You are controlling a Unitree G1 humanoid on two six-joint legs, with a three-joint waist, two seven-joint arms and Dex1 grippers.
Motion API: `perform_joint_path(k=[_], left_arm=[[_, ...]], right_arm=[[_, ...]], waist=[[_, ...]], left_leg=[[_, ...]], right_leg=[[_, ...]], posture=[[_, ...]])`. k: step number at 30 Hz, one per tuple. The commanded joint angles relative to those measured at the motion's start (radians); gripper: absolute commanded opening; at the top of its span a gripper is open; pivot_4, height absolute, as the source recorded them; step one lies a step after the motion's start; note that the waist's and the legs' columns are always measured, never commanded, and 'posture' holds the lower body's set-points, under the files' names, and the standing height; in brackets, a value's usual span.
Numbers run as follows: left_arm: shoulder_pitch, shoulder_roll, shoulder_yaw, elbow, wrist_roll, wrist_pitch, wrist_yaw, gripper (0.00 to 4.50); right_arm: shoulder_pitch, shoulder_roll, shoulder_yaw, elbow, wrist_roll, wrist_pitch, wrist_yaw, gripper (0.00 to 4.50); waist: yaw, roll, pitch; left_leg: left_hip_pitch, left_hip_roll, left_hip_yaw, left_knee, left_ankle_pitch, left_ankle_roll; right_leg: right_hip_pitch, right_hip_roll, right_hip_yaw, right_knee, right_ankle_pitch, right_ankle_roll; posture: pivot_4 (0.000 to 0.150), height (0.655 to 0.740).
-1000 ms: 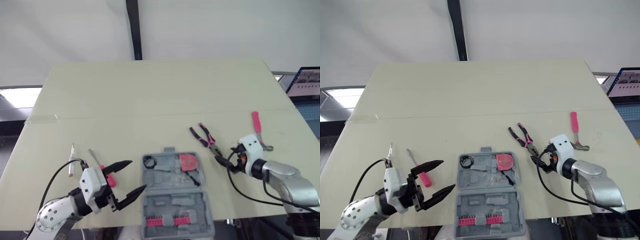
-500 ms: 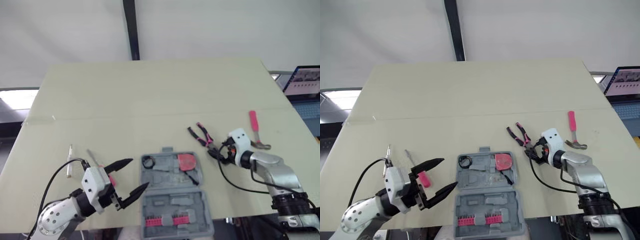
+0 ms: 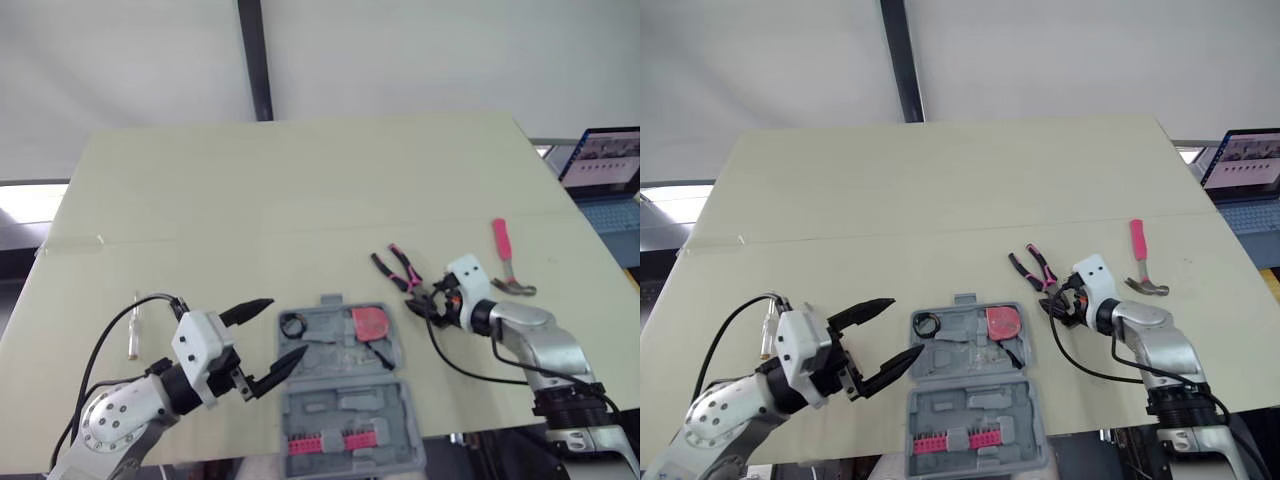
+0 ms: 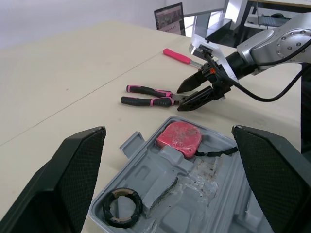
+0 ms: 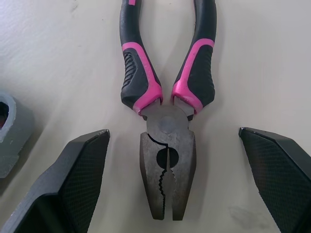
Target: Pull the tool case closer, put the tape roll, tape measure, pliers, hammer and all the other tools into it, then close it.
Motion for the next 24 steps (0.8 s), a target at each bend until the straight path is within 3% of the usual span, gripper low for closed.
perform_joint_path(k=[1,3,6,11,12,20,24], left_arm=[[-0.018,0.005,-0.005,-0.044,-0.017,0.011,0.009,4.50],[-0.025,0.004,-0.004,-0.045,-0.018,0.020,0.010,4.50],[-0.036,0.005,-0.002,-0.046,-0.023,0.034,0.012,4.50],[-0.051,0.006,0.005,-0.048,-0.033,0.054,0.014,4.50],[-0.053,0.006,0.006,-0.049,-0.034,0.057,0.014,4.50],[-0.050,0.010,0.014,-0.043,-0.056,0.079,0.003,4.50],[0.040,0.029,0.086,-0.027,-0.089,0.042,-0.065,4.50]], right_arm=[[-0.002,0.013,0.022,-0.008,0.004,0.013,0.018,4.49],[-0.004,0.015,0.022,-0.008,0.002,0.014,0.018,4.49],[-0.009,0.020,0.025,-0.012,-0.001,0.014,0.017,3.62],[-0.008,0.024,0.027,-0.010,-0.008,0.019,0.014,1.11],[-0.007,0.024,0.027,-0.011,-0.008,0.021,0.014,0.95],[-0.004,-0.024,-0.021,-0.102,0.019,0.075,0.018,0.96],[0.020,-0.125,-0.066,-0.232,0.063,0.132,0.073,0.96]], waist=[[0.000,0.000,0.000],[0.000,0.000,0.000],[0.001,0.000,0.000],[0.001,0.000,0.000],[0.001,0.000,0.000],[0.002,0.000,0.000],[0.006,0.001,0.000]], left_leg=[[0.000,0.000,0.000,0.000,0.000,0.000],[0.000,0.000,0.000,0.000,0.000,0.000],[0.000,0.000,0.000,0.000,0.000,0.000],[0.000,0.000,0.000,0.000,0.000,0.000],[0.000,0.000,0.000,0.000,0.000,0.000],[-0.001,0.000,0.000,0.000,0.000,0.000],[-0.008,0.000,-0.001,0.002,0.000,0.000]], right_leg=[[0.000,0.000,0.000,0.000,0.000,0.000],[0.000,0.000,0.000,0.000,0.000,0.000],[0.000,0.000,0.000,0.000,0.000,0.000],[0.000,0.000,0.000,0.000,0.000,0.000],[0.000,0.000,0.000,0.000,0.000,0.000],[-0.001,0.000,0.000,0.000,0.000,0.000],[-0.007,0.000,0.000,0.000,0.000,0.000]], posture=[[0.150,0.7400],[0.150,0.7400],[0.150,0.7400],[0.150,0.7400],[0.150,0.7400],[0.150,0.7400],[0.150,0.7400]])
